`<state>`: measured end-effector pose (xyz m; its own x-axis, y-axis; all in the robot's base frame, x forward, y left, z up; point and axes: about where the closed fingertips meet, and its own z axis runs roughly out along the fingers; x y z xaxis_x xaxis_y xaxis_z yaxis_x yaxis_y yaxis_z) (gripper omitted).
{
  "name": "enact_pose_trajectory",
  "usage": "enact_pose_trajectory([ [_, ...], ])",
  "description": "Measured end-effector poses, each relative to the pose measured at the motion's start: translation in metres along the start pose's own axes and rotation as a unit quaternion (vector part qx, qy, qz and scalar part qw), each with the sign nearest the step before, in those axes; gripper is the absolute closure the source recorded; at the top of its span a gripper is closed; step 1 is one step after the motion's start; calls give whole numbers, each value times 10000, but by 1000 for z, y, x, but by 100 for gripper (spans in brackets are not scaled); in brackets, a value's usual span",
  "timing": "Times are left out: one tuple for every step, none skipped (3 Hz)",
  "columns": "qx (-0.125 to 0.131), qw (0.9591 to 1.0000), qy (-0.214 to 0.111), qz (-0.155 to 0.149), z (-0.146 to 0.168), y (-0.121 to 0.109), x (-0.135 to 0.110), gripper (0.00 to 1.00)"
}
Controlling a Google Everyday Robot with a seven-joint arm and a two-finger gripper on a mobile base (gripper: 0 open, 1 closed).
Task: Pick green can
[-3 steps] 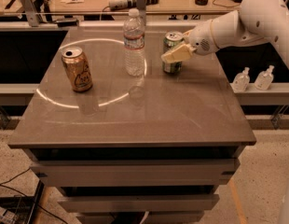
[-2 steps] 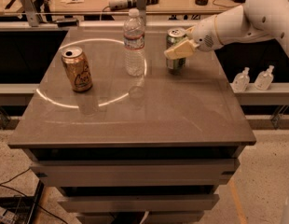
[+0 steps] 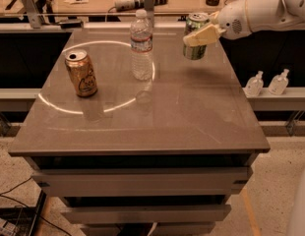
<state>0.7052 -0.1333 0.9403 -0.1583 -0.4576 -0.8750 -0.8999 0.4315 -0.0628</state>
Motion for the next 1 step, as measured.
enact_pose_trajectory([
  [9, 10000, -75, -21, -2, -1, -7, 100],
])
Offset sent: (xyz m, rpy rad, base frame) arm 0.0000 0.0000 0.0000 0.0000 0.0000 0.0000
